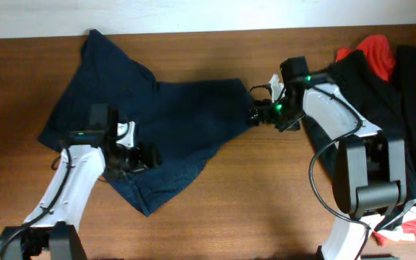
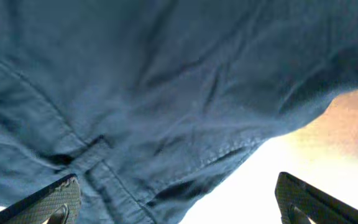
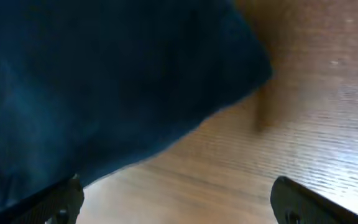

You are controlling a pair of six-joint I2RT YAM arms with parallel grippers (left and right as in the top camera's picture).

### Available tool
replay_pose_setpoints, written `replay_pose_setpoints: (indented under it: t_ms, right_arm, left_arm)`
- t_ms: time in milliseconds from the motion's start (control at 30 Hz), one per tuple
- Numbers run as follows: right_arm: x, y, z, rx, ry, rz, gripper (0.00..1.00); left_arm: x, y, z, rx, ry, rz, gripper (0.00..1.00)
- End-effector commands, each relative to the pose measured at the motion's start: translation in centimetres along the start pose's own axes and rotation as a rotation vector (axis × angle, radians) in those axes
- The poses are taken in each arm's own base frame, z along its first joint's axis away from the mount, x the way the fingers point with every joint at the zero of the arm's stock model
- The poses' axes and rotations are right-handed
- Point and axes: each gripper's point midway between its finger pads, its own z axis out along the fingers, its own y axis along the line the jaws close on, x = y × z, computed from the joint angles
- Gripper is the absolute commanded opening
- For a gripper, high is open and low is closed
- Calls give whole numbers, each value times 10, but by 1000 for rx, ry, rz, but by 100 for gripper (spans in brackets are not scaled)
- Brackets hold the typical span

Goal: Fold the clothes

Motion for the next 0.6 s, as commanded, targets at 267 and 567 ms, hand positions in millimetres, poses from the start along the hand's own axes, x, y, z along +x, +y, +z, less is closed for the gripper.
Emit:
replay_pose_setpoints:
  t_ms: [267, 567]
  right_arm:
    - [-25, 26, 39, -120, -175, 44, 15]
    - [149, -127, -50, 727, 367, 591, 4]
  left_arm:
    - [16, -12, 13, 12, 43, 38, 99]
    - [-5, 0, 10, -21, -42, 29, 99]
